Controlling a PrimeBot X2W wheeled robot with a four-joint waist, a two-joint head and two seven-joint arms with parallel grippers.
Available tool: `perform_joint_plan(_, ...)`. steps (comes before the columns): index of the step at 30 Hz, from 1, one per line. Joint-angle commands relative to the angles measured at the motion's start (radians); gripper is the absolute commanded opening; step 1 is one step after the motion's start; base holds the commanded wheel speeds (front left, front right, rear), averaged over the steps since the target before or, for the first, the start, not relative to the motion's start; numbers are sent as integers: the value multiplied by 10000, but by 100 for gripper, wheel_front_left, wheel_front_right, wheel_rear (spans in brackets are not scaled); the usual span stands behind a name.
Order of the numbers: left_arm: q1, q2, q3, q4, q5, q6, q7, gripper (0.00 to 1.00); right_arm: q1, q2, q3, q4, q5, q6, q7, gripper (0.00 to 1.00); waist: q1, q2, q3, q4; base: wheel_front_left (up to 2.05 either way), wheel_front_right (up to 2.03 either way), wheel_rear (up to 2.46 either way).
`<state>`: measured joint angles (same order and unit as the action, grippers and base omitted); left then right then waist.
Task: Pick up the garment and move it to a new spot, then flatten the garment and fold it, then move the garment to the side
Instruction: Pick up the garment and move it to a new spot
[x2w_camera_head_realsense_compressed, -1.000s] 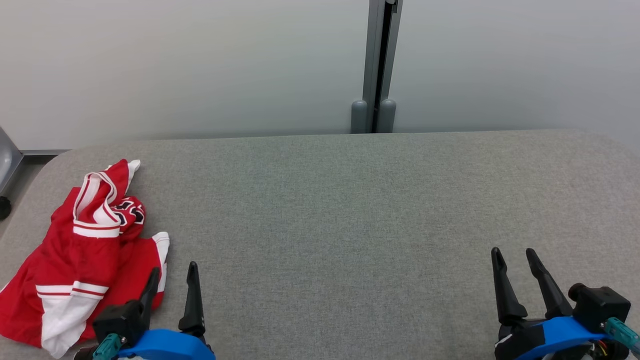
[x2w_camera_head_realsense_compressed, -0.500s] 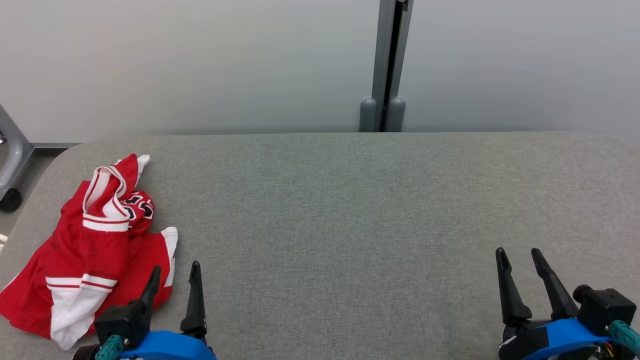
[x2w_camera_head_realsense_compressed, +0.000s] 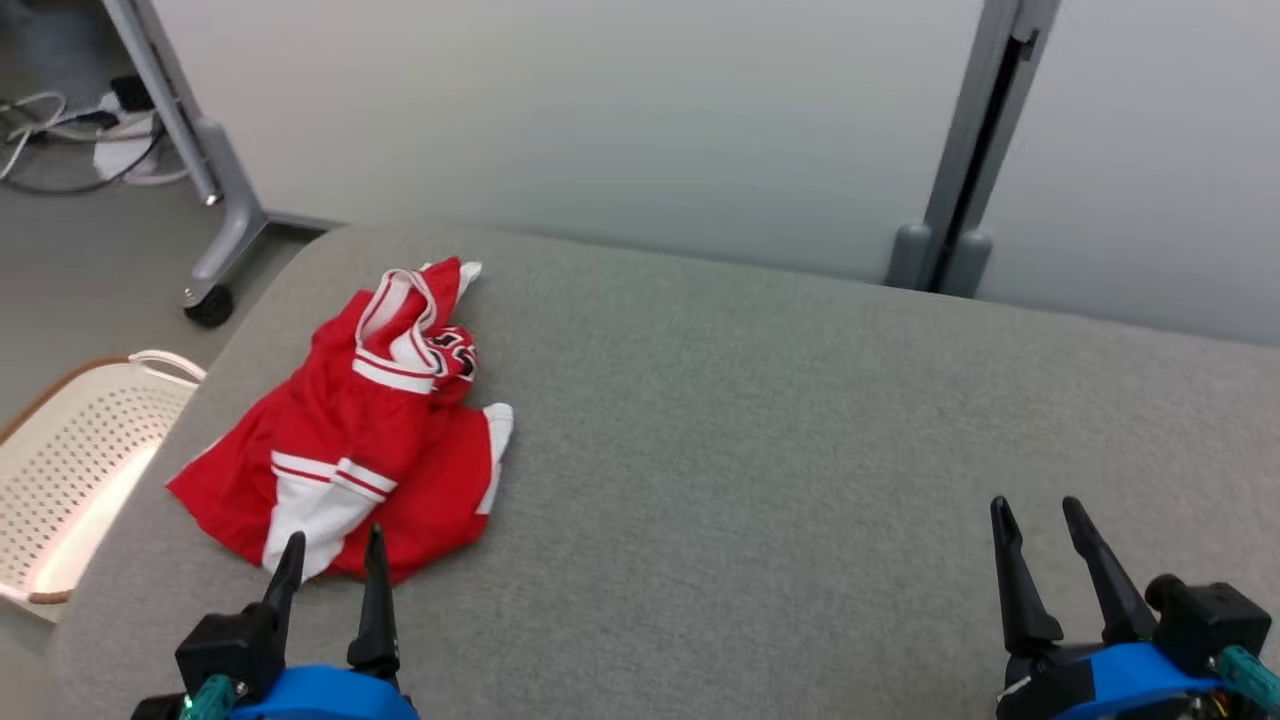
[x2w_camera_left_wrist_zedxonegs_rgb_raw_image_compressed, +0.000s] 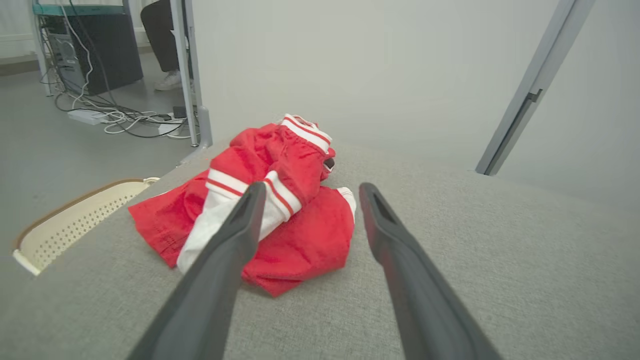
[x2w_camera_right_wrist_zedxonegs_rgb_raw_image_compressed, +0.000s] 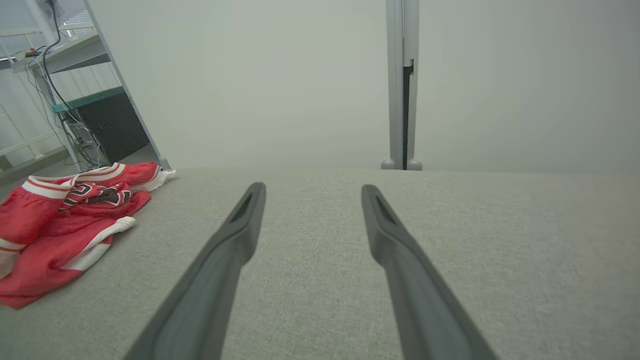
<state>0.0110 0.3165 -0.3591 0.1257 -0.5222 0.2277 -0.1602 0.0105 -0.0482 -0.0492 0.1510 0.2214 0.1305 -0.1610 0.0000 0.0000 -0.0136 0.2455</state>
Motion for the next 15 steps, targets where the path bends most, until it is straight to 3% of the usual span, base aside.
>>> perform_joint_plan(1, 30, 103, 69, -93, 25, 85, 28, 100, 120, -41, 43, 47, 43, 3, -46, 100, 0, 0, 185, 601, 0, 0, 0)
perform_joint_plan(9, 168, 222, 60, -156, -44, 80, 85, 100, 108, -44, 129, 153, 118, 5, -110, 100, 0, 0, 123, 1932, 0, 0, 0)
perform_joint_plan(15, 240, 323, 96, -227, -87, 127, 120, 100, 91, -44, 204, 225, 199, 5, -137, 100, 0, 0, 95, 2416, 0, 0, 0)
